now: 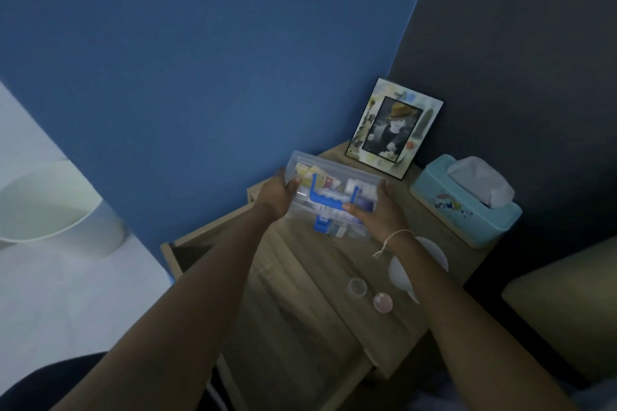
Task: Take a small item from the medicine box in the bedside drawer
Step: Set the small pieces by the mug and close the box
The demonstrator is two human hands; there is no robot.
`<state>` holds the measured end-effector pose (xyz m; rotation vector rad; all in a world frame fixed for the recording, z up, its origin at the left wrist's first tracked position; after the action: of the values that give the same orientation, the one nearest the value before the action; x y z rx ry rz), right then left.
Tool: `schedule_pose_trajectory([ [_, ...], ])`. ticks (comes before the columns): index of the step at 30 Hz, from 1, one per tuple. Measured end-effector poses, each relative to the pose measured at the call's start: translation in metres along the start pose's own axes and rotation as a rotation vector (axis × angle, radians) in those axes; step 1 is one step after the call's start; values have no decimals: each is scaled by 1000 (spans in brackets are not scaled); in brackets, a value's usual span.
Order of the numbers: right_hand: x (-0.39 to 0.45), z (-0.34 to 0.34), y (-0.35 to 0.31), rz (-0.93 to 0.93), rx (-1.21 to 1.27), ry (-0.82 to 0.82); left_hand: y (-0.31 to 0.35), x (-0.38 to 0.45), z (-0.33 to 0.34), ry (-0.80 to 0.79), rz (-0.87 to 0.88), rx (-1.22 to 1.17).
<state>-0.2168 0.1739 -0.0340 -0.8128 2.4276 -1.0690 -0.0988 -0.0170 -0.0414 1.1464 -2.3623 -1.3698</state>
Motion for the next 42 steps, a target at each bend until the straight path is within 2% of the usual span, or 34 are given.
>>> schedule_pose_trajectory([
  [5,-1,8,1,-63,-43,-21,-5,-9,5,48,-100,-115],
  [7,-1,9,1,-76,-63,-16,-14,-26,13,162,-148,-236],
  [10,0,9,1,-76,-153,-14,-37,-62,31,435,-293,-382],
  [11,1,9,1,-77,-187,-22,-46,-70,39,454,-354,-422],
  [12,0,10,1,-84,-226,-38,-51,-74,49,404,-393,-458],
  [14,1,10,1,-91,-316,-73,-54,-73,68,183,-408,-505],
  [16,3,10,1,-89,-374,-95,-49,-71,77,27,-417,-533],
  [20,3,9,3,-70,-433,-116,-37,-70,78,-19,-369,-640],
  [24,2,9,3,-106,-503,-105,-32,-72,70,45,-262,-534],
  [29,4,8,3,-160,-555,-117,-25,-78,63,73,0,-346],
  [32,2,7,2,-180,-551,-127,-18,-74,55,94,69,-288],
  [35,1,7,2,-186,-524,-146,-8,-64,43,184,119,-203],
  [37,1,7,2,-187,-511,-150,0,-58,35,248,198,-54],
  [40,2,8,3,-199,-505,-144,5,-56,28,391,367,364],
  [42,3,8,4,-210,-501,-135,7,-55,27,397,444,503],
])
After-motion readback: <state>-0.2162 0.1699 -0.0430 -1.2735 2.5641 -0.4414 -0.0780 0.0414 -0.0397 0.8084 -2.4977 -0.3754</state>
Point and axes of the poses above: each hand's wrist, its own x-axis towards the middle knuckle, its own z-axis out of the palm, y = z × x, the point moved 4 cm from there along x, towards the middle knuckle, and after that the axes turned 10 degrees about -z, right-handed, at the moved point
